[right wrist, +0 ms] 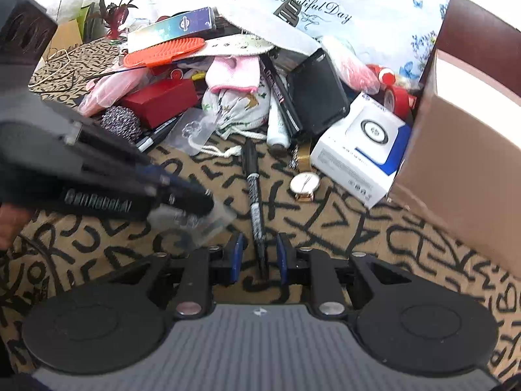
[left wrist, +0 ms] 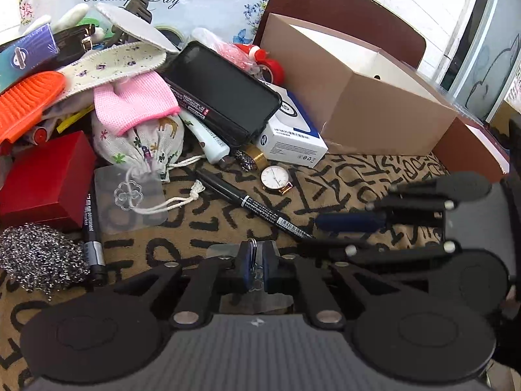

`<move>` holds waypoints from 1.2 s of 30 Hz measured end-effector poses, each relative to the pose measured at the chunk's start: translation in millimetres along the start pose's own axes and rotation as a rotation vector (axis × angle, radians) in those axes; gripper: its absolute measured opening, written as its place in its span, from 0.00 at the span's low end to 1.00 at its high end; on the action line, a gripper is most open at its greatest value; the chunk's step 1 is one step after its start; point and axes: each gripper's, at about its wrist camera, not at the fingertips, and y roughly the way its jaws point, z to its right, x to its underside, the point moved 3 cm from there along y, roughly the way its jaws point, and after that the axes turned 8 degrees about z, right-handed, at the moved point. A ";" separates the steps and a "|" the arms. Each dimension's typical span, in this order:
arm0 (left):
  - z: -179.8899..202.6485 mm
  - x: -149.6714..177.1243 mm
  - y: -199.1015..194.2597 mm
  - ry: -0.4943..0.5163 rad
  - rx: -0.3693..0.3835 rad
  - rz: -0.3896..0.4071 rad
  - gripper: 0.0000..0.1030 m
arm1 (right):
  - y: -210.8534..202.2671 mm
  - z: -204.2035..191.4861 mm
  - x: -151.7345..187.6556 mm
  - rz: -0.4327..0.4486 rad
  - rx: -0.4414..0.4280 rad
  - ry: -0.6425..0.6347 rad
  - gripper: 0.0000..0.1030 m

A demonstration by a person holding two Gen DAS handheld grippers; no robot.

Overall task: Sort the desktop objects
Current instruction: 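Grasp the black marker with the right gripper, then carry the black marker into the cardboard box and open the right gripper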

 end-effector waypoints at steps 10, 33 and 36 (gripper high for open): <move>-14.9 -3.1 -5.9 0.008 -0.028 0.000 0.01 | 21.1 -0.3 -14.0 -0.003 -0.011 -0.045 0.21; -7.9 -9.4 -21.7 0.009 -0.018 0.045 0.00 | 14.1 -3.0 -18.3 0.027 -0.053 -0.018 0.06; 0.1 -21.6 -31.6 0.026 0.001 0.086 0.00 | -5.5 -0.2 -22.3 0.076 -0.045 -0.007 0.06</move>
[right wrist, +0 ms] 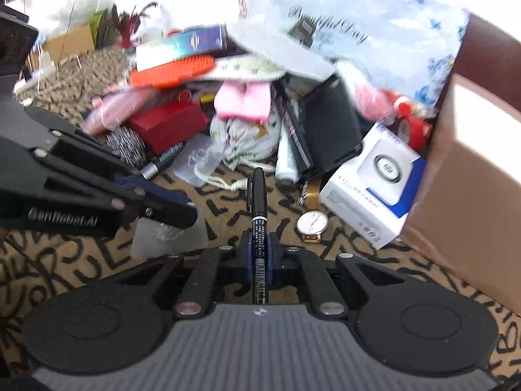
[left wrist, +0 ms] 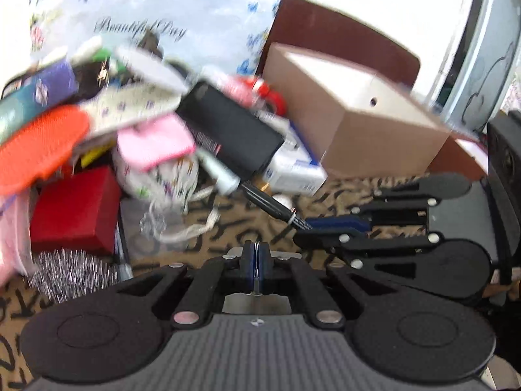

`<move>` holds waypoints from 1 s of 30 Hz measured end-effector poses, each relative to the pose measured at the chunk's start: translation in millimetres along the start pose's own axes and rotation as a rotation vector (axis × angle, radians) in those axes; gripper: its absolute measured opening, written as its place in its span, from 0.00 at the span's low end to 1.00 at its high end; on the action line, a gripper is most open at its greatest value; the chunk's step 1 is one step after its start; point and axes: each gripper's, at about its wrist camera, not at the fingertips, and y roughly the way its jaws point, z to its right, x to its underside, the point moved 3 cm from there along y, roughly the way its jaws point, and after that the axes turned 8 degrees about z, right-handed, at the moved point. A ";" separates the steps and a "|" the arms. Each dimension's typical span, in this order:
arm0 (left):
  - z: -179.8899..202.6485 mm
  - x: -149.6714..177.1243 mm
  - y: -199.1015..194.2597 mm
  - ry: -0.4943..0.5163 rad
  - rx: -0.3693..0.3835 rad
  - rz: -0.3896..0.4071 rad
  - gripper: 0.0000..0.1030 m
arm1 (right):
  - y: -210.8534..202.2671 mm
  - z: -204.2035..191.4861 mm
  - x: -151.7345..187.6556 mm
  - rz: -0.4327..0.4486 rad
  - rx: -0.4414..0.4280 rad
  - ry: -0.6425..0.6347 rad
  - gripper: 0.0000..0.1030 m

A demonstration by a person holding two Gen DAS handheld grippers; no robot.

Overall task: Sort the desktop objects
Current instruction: 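Carry the black marker into the cardboard box and open the right gripper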

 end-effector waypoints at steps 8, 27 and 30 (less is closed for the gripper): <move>34.2 -59.5 -5.4 0.028 0.116 0.109 0.00 | -64.4 33.1 -29.9 0.185 0.097 0.061 0.06; 134.5 -182.0 126.4 0.073 0.207 0.148 0.00 | -114.7 200.3 -73.3 0.328 0.504 0.197 0.06; 133.6 -177.3 154.4 0.069 0.192 0.105 0.00 | -98.3 221.3 -67.2 0.302 0.509 0.240 0.06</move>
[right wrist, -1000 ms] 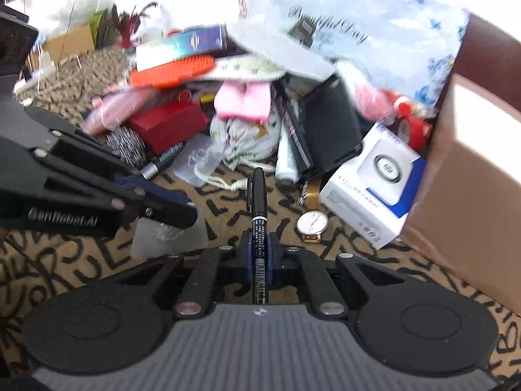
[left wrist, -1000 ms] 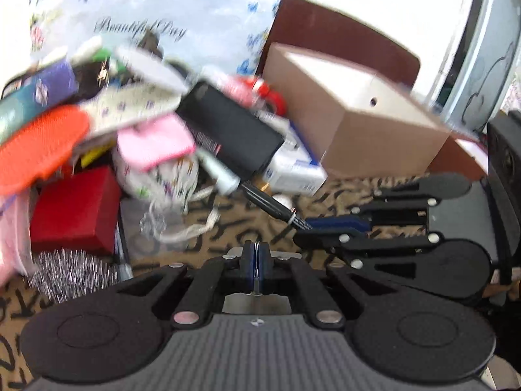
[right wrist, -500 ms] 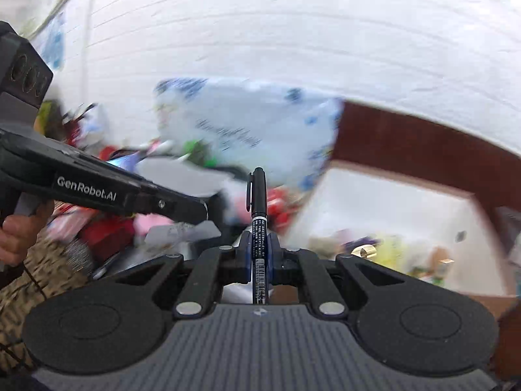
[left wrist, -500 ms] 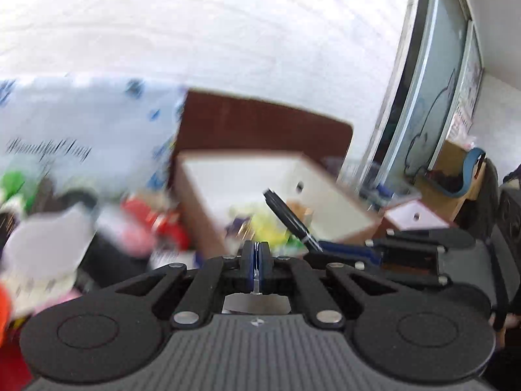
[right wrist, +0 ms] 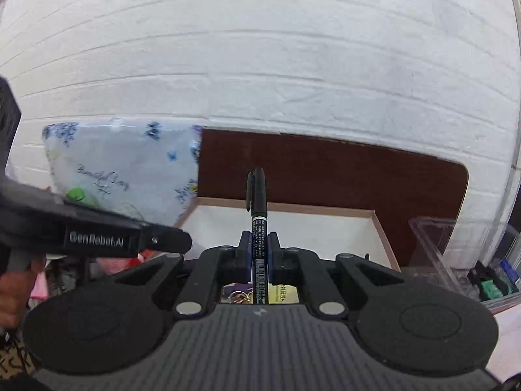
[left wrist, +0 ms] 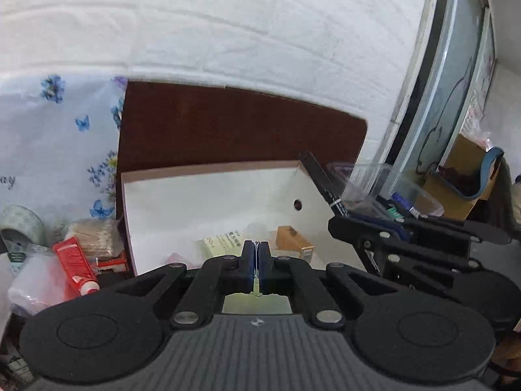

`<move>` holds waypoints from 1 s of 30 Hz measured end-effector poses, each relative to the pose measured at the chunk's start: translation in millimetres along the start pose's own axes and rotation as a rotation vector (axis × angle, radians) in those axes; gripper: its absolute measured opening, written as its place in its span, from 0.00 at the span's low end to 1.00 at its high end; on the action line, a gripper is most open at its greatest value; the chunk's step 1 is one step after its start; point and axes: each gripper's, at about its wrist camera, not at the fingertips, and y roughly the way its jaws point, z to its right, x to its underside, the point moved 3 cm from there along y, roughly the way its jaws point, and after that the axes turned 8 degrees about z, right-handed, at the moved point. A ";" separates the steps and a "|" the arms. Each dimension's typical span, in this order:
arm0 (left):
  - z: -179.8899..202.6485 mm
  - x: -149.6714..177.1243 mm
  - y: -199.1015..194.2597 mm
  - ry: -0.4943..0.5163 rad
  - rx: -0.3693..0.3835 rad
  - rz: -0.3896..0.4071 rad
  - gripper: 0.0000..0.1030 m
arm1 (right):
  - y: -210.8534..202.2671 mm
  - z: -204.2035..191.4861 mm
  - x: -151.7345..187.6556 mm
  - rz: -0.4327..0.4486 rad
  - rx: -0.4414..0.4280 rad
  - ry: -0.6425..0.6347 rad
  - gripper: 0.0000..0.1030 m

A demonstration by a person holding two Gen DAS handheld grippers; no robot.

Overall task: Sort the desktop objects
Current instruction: 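Carry the black marker into the cardboard box and open the right gripper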

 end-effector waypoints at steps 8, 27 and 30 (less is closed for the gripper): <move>-10.1 20.6 43.8 0.050 -0.028 -0.077 0.00 | 55.4 7.4 45.1 -0.141 -0.007 0.030 0.06; -11.3 17.2 26.3 0.006 0.019 0.044 0.88 | 67.1 9.9 59.1 -0.252 0.058 -0.059 0.86; -8.1 15.5 15.3 0.001 0.039 0.066 0.88 | 55.4 5.6 55.3 -0.222 0.063 -0.049 0.88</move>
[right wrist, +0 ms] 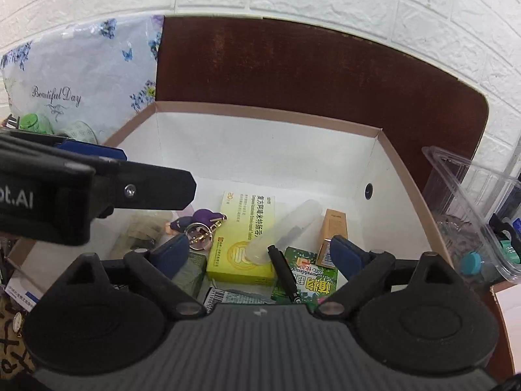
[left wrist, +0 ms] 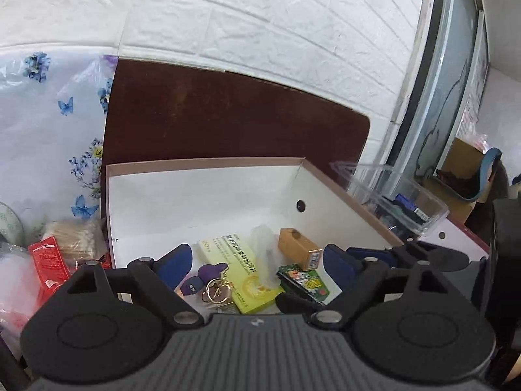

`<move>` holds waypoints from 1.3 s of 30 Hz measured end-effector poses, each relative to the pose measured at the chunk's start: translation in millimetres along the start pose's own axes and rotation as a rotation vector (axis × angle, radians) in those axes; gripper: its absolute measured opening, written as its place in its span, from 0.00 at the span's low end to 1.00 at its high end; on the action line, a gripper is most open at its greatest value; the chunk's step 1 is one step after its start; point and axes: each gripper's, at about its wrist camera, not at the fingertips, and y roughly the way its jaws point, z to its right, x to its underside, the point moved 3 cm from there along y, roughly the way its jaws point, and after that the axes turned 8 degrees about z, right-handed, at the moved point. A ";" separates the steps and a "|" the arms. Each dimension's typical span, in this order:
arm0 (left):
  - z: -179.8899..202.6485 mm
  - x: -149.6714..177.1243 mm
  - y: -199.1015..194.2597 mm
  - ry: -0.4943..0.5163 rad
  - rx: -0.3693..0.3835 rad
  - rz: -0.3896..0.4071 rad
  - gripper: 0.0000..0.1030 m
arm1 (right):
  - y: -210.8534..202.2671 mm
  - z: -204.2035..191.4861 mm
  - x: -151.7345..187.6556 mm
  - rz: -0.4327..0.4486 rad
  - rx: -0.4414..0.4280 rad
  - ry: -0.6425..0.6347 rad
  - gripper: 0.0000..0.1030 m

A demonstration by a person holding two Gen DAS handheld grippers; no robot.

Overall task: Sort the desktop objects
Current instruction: 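Carry the black marker into the cardboard box and open the right gripper, then withdraw both grippers from the cardboard box back to the pile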

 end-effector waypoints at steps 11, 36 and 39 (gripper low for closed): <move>28.7 -1.5 -40.1 0.027 0.088 0.034 0.88 | -56.4 13.0 -4.2 0.095 0.044 0.077 0.88; -81.4 135.7 -243.0 -0.148 -0.379 -0.023 0.89 | -121.2 -207.0 89.0 -0.027 -0.480 -0.008 0.89; -82.9 140.9 -249.7 -0.177 -0.371 -0.020 0.89 | -129.9 -220.0 94.8 -0.048 -0.501 -0.037 0.89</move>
